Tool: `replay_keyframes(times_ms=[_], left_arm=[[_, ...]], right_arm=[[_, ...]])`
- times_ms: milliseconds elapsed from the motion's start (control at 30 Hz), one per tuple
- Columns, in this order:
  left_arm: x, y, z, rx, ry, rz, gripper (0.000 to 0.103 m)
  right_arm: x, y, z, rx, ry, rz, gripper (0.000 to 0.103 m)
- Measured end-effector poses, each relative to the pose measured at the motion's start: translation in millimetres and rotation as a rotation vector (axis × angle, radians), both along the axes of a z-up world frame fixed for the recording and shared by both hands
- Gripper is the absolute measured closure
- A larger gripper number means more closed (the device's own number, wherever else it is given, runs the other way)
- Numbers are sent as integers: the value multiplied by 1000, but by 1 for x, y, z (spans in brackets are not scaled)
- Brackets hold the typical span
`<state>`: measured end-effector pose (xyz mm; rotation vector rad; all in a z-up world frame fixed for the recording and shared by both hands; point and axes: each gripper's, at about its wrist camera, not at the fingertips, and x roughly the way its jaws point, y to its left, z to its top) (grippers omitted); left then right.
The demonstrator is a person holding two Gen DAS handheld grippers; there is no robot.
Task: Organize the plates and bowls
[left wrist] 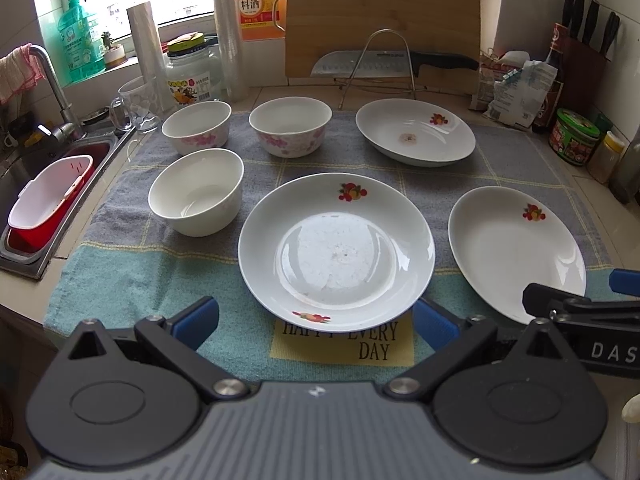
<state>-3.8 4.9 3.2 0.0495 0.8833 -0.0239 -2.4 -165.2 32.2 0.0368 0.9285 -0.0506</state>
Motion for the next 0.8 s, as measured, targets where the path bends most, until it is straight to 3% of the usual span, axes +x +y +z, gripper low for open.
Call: replay_keyframes(times_ms=[800], left_arm=[[0, 0, 5, -2, 6, 14, 1]], right_arm=[[0, 1, 2, -7, -11, 12, 0]])
